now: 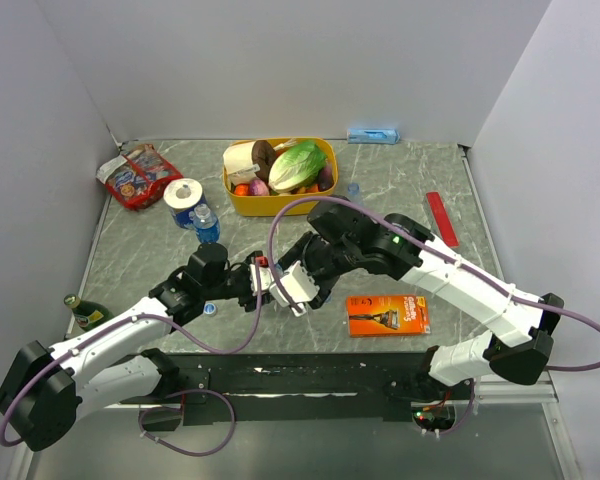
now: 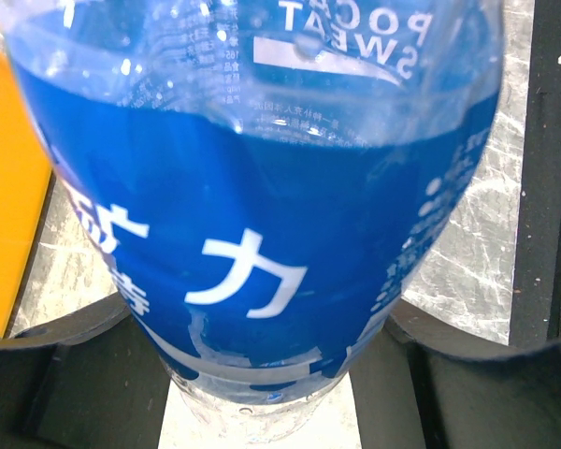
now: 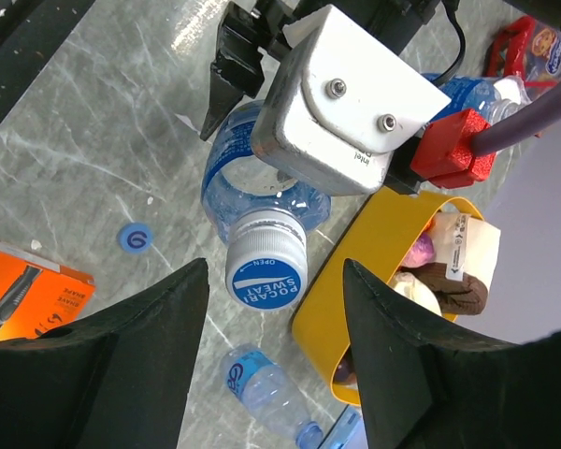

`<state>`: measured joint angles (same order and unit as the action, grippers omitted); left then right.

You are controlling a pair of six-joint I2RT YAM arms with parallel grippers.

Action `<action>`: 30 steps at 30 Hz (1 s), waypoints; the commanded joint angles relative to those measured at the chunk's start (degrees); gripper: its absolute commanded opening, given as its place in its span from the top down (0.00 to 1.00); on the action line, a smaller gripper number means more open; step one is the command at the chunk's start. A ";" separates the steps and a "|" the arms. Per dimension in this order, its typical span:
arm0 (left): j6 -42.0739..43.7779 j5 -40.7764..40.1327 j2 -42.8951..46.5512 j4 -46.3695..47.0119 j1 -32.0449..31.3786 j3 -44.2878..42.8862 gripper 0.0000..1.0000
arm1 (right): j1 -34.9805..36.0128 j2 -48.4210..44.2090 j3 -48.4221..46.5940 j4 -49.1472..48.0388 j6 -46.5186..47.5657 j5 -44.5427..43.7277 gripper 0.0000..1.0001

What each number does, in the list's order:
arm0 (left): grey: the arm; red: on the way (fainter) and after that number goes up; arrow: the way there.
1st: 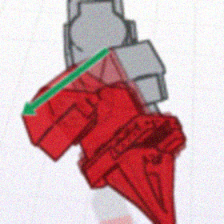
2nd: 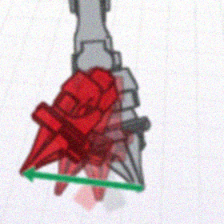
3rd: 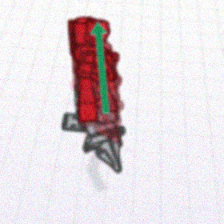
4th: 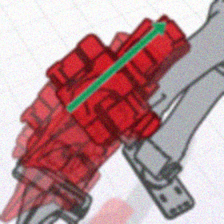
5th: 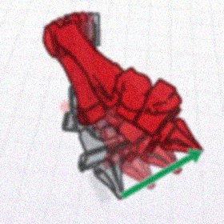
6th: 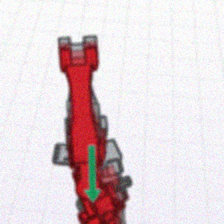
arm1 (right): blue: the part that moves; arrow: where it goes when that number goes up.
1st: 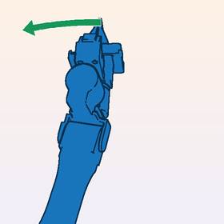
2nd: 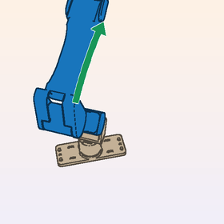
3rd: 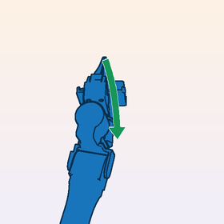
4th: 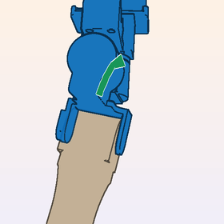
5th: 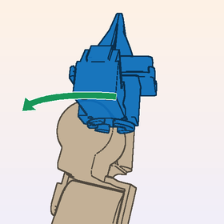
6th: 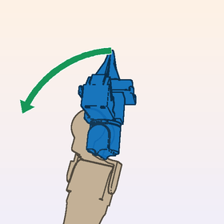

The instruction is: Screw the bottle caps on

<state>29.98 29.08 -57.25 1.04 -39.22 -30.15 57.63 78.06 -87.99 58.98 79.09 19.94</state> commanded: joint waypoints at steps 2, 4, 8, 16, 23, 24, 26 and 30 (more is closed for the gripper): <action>-0.01 0.63 -0.14 1.60 -0.24 -2.37 0.99 | 0.29 -2.65 1.24 -2.21 -1.57 -0.87 0.33; -0.18 0.71 -0.23 1.86 -0.24 -2.28 0.99 | 0.29 -3.18 1.76 -2.29 -2.36 -1.22 0.33; -0.18 0.98 -0.31 2.12 -0.24 -1.93 0.99 | 0.21 -4.06 1.24 -2.99 -3.24 -1.05 0.33; 0.17 0.80 -0.58 2.21 -0.24 -2.28 0.99 | 0.29 -3.80 -0.87 0.43 -1.57 1.59 0.35; 0.34 0.80 -0.31 1.86 -0.24 -2.54 0.99 | 0.29 -2.48 -1.05 -0.44 -1.83 1.85 0.44; 0.26 0.80 -0.31 1.78 -0.24 -2.54 0.99 | 0.29 -2.30 -1.22 -0.53 -2.01 1.94 0.48; 0.52 0.63 -0.31 1.77 -0.15 -2.63 0.99 | 0.29 -1.78 -1.49 -0.88 -2.53 1.77 0.49; 0.61 0.63 -0.31 1.69 -0.24 -2.81 0.99 | 0.29 -1.51 -0.61 -2.20 -2.89 1.50 0.50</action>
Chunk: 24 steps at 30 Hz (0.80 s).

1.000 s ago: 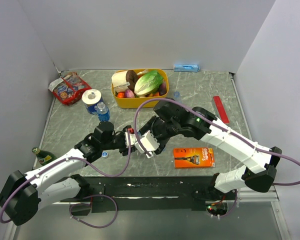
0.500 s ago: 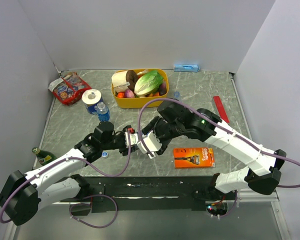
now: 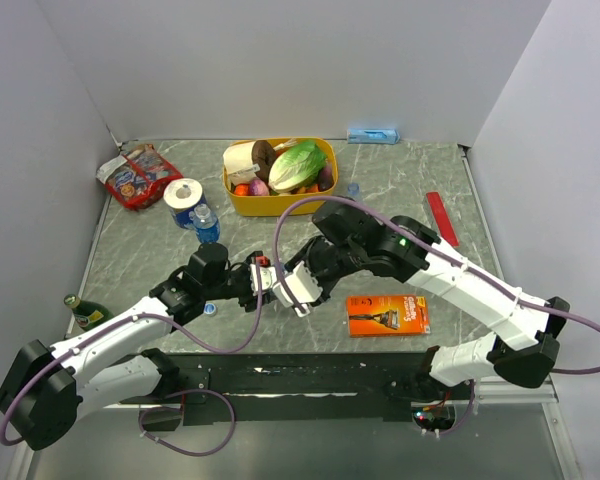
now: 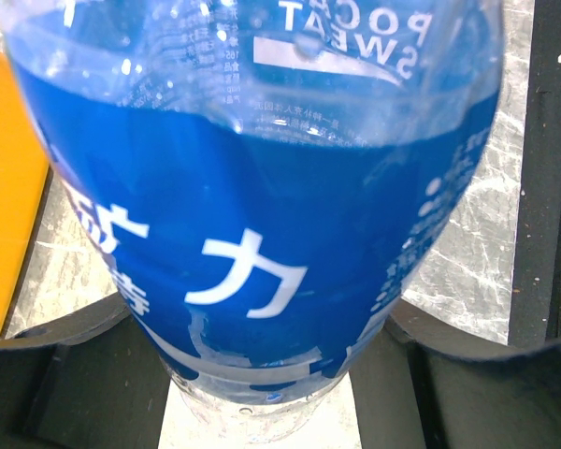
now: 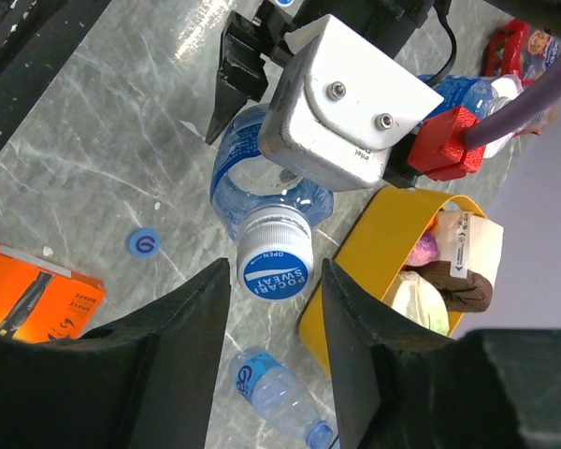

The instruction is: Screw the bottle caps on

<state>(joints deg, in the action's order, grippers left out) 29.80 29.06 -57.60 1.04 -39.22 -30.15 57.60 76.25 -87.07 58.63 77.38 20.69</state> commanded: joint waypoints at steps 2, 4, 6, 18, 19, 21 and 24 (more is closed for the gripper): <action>0.87 0.65 -0.05 1.60 -0.24 -2.98 0.99 | 0.32 0.65 -1.61 -2.12 -1.79 0.84 0.55; 0.87 0.30 -0.05 1.60 -0.24 -3.07 0.99 | 0.32 1.36 -2.23 -1.86 -2.93 0.85 0.59; -0.18 -1.27 -0.14 2.39 -0.24 -3.16 0.99 | -0.29 2.32 -3.11 -2.11 -6.00 0.84 0.65; -22.85 -32.74 -3.64 12.33 -0.24 -9.92 0.99 | -10.93 12.17 -9.44 -3.52 -64.97 -7.32 0.89; -23.21 -33.53 -4.00 11.80 -0.24 -10.97 0.99 | -11.54 12.69 -9.35 -2.83 -67.95 -6.02 0.91; -22.77 -34.25 -4.97 11.27 -0.24 -11.33 0.99 | -12.86 13.22 -9.09 -1.85 -70.17 -0.84 0.87; -22.16 -32.84 -5.67 8.99 -0.15 -11.24 0.99 | -15.23 13.49 -10.13 -1.85 -71.67 4.85 0.61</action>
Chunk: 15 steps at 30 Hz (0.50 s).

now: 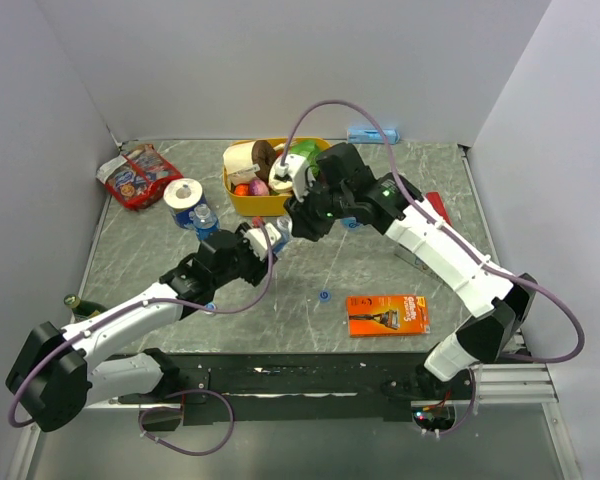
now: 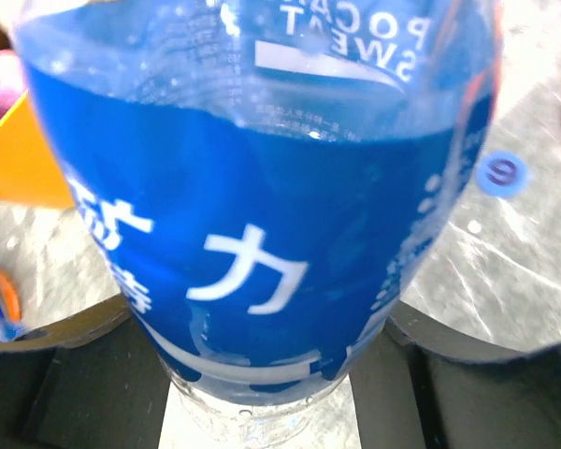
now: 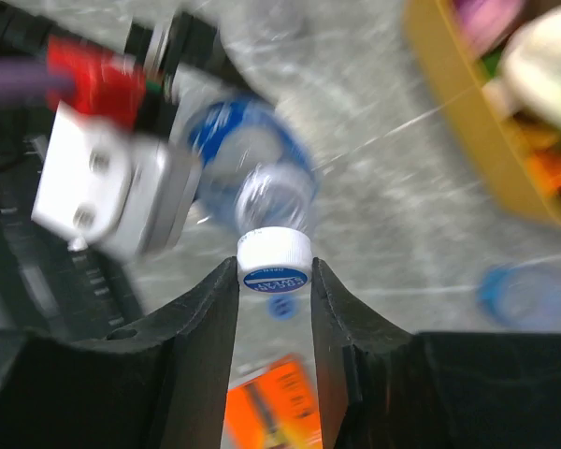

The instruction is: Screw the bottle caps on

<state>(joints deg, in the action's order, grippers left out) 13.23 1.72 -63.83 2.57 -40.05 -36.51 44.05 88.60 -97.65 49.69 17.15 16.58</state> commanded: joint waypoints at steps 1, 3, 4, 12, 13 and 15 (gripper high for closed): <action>-5.41 -5.23 0.38 5.89 0.76 -4.97 0.99 | -3.08 0.10 -1.39 6.91 -11.26 10.04 0.53; -4.98 -3.57 0.11 3.60 0.85 -5.32 0.99 | -4.23 -0.79 -4.38 8.56 -9.69 11.89 0.30; -4.62 -2.34 0.03 2.71 0.94 -5.50 0.99 | -4.41 -1.40 -8.05 10.15 -7.07 12.07 0.27; -5.15 7.15 -0.50 -2.03 1.55 -6.81 0.99 | -7.14 -9.92 -0.91 10.17 5.60 7.77 0.34; -5.32 8.99 -0.42 -2.39 1.56 -7.17 0.99 | -7.14 -12.63 5.39 7.90 8.75 7.33 0.35; -5.94 9.88 0.81 -2.39 1.64 -8.13 0.99 | -7.23 -15.81 11.92 4.90 10.79 6.28 0.35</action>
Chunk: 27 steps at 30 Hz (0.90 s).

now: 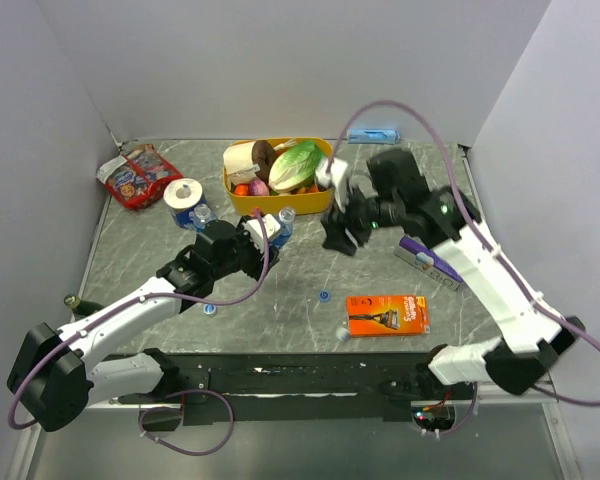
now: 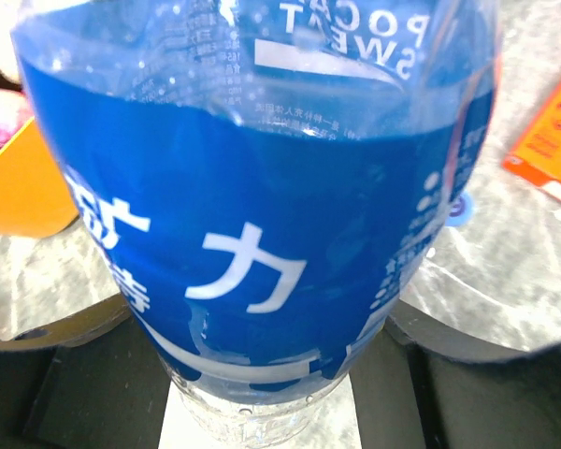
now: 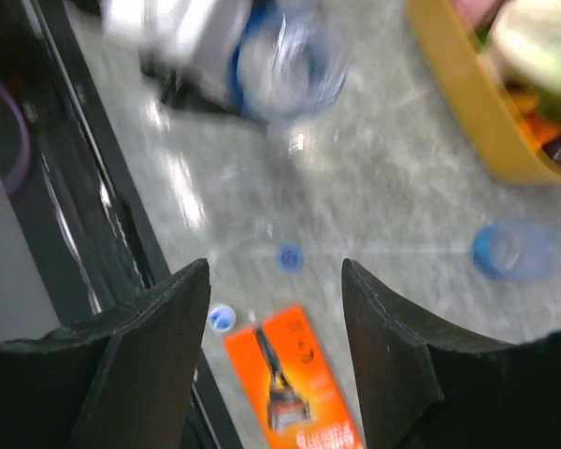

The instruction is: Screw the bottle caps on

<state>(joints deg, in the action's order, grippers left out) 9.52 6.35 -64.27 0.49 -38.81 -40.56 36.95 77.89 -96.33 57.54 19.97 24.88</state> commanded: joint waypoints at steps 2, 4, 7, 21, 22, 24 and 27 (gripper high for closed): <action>-1.70 6.83 2.30 -1.90 0.40 -4.53 0.99 | -0.12 -8.88 18.09 -7.07 10.52 -3.61 0.35; -1.26 7.18 3.80 -2.51 0.40 -5.14 0.99 | -0.04 -10.73 22.92 -8.32 13.15 -3.88 0.36; -0.21 7.80 4.68 -4.18 0.40 -5.68 0.99 | -0.04 -12.49 28.46 -9.46 17.19 -3.27 0.38; -0.55 11.14 6.26 -3.57 0.57 -1.28 0.99 | 6.36 -27.26 48.86 4.16 41.99 1.75 0.45; -0.55 11.31 6.09 -3.65 0.57 -1.28 0.99 | 7.86 -27.61 50.79 4.25 42.61 1.49 0.47; -0.73 11.40 5.82 -3.74 0.57 -1.37 0.99 | 12.41 -27.96 52.73 3.99 43.22 1.57 0.49; -0.99 11.49 5.65 -3.31 0.57 -0.67 0.99 | 16.82 -28.23 57.39 1.71 42.79 2.45 0.51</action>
<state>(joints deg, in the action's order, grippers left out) 9.52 16.08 -58.72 -4.75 -38.44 -41.58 48.80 50.50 -42.89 59.42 60.25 25.67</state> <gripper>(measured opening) 0.666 0.501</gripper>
